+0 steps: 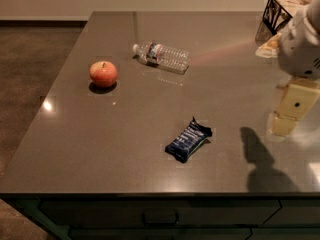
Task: Move rxbar blueberry near apple
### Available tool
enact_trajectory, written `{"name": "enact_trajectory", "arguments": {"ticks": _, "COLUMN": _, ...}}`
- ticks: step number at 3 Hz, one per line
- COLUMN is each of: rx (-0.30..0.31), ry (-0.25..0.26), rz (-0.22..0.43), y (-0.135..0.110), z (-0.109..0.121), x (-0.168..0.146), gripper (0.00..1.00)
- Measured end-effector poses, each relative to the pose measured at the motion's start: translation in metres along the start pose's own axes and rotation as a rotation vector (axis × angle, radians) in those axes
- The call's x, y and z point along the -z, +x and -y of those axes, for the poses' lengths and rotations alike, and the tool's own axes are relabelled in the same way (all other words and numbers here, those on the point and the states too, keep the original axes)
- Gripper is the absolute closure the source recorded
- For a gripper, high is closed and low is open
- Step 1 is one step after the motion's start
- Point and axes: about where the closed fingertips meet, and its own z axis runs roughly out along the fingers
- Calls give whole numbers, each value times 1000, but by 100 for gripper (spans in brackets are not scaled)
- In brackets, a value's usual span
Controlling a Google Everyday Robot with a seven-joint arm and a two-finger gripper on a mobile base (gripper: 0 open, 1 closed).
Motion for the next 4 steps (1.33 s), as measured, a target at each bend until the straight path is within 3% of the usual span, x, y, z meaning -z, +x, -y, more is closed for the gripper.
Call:
{"name": "enact_trajectory", "arguments": {"ticks": 2, "rx": 374, "ry": -114, "rz": 13, "y": -59, "z": -38, "x": -59, "gripper": 0}}
{"name": "enact_trajectory", "arguments": {"ticks": 3, "rx": 493, "ry": -161, "rz": 17, "y": -84, "z": -51, "x": -89, "gripper": 0}}
{"name": "enact_trajectory", "arguments": {"ticks": 4, "rx": 555, "ry": -180, "rz": 29, "y": -103, "z": -55, "x": -112, "gripper": 0}}
